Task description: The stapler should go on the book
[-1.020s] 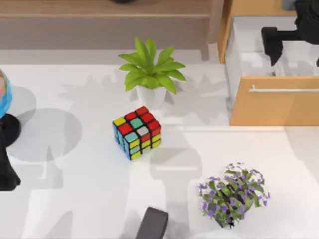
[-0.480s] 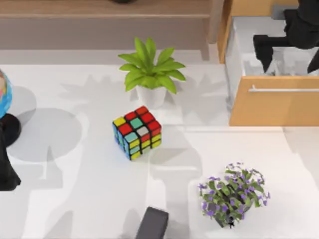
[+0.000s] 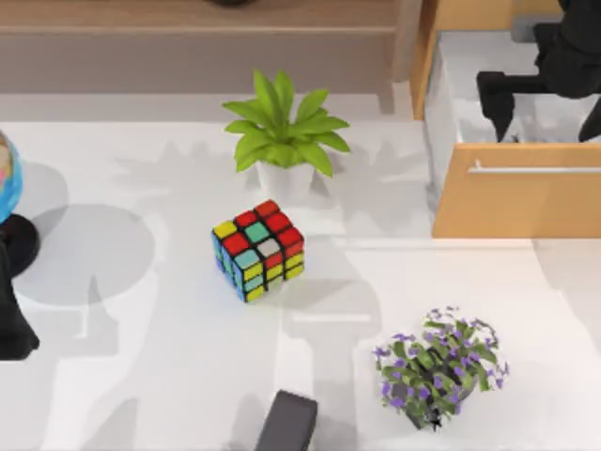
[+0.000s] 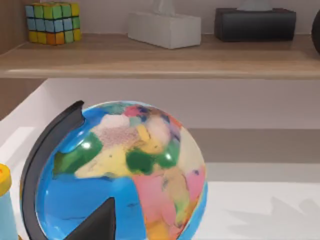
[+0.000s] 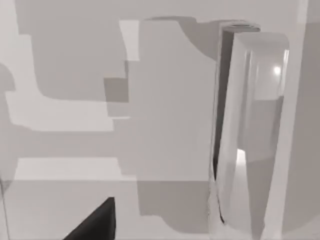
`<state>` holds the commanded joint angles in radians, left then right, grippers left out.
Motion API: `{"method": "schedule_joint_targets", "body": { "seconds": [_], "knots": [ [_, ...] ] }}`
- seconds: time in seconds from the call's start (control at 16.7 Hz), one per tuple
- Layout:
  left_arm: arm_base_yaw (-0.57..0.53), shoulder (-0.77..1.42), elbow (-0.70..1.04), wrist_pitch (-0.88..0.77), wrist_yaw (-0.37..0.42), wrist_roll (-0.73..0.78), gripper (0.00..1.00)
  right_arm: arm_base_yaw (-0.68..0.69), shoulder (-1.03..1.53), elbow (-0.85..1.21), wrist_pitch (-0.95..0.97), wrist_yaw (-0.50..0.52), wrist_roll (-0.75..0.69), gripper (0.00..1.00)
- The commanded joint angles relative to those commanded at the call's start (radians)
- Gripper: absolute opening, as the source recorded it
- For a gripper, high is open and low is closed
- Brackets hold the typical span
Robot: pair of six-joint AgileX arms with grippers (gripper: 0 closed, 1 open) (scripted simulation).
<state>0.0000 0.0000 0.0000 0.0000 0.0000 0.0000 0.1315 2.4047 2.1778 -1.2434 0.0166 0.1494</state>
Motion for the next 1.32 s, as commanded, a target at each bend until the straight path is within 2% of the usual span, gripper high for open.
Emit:
{"method": "schedule_joint_targets", "body": {
  "seconds": [0.36, 0.9, 1.32],
  "knots": [
    [0.000, 0.000, 0.000, 0.000, 0.000, 0.000, 1.00, 0.005, 0.007, -0.073, 0.073, 0.001, 0.004, 1.00],
    [0.000, 0.000, 0.000, 0.000, 0.000, 0.000, 1.00, 0.001, 0.062, -0.070, 0.131, 0.001, 0.002, 1.00],
    [0.000, 0.000, 0.000, 0.000, 0.000, 0.000, 1.00, 0.001, 0.062, -0.070, 0.131, 0.001, 0.002, 0.47]
  ]
}}
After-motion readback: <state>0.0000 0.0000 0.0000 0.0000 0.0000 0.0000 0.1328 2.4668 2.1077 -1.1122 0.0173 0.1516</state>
